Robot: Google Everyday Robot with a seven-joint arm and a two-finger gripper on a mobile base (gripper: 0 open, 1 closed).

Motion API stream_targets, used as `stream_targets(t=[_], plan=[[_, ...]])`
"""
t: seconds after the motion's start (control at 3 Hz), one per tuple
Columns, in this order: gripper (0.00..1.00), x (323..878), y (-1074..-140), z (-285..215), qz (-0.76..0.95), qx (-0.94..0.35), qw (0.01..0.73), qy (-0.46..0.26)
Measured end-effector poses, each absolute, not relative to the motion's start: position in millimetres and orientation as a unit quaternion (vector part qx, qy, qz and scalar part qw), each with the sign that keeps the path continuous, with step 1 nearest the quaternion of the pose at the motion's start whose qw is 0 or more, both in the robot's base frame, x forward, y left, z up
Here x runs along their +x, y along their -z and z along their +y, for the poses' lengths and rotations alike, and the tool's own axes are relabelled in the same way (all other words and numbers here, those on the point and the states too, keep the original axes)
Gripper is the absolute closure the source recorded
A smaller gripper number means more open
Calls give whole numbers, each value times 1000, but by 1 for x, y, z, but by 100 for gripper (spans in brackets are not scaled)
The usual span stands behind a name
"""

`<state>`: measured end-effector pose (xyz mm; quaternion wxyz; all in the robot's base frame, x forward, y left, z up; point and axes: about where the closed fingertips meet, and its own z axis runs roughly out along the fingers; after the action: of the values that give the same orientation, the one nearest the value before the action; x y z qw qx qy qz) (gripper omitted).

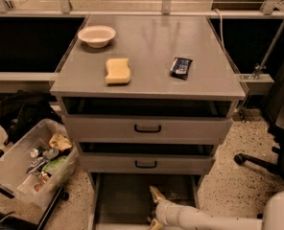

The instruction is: Pick water bottle from bottom drawer and place on counter

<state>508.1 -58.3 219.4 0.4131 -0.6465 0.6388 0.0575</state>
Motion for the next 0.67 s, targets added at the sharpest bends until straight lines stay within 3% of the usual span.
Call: stream_targets(t=[0.67], plan=[[0, 522, -214, -71, 590, -728, 346, 47]])
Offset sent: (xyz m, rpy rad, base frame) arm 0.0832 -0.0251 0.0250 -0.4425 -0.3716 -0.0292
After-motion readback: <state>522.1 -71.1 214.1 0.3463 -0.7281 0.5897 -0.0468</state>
